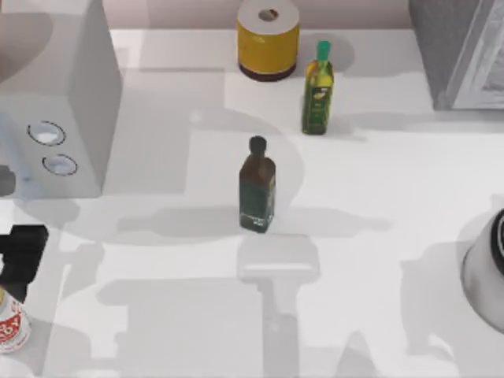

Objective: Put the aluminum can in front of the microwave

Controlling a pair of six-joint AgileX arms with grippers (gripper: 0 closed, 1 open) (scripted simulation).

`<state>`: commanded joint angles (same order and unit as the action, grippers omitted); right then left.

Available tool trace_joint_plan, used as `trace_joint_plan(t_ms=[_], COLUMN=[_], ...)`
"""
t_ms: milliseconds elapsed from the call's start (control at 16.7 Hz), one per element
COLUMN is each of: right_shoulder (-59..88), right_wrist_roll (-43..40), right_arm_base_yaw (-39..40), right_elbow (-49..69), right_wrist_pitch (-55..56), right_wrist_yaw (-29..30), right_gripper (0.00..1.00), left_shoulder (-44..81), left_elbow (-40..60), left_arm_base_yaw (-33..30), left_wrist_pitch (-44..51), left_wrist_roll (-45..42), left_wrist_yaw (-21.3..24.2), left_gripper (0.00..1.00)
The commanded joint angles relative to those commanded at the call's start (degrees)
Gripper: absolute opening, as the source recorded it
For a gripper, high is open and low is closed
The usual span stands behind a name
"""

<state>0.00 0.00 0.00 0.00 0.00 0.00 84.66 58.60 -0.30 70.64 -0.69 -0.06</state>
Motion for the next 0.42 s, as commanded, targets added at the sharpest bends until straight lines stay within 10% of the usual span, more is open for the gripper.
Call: trace_joint_plan(t_ms=[420], right_shoulder=[0.0], right_wrist_roll=[0.0], right_arm_base_yaw=[0.0], right_elbow=[0.0], right_wrist_pitch=[0.0], right_wrist_yaw=[0.0], right_gripper=[1.0], left_shoulder=[-1.3], left_elbow=[4.52], left_arm_base_yaw=[-0.08], left_wrist_pitch=[5.53], left_wrist_roll=[0.09], left_wrist_yaw=[0.07], left_gripper=[1.0])
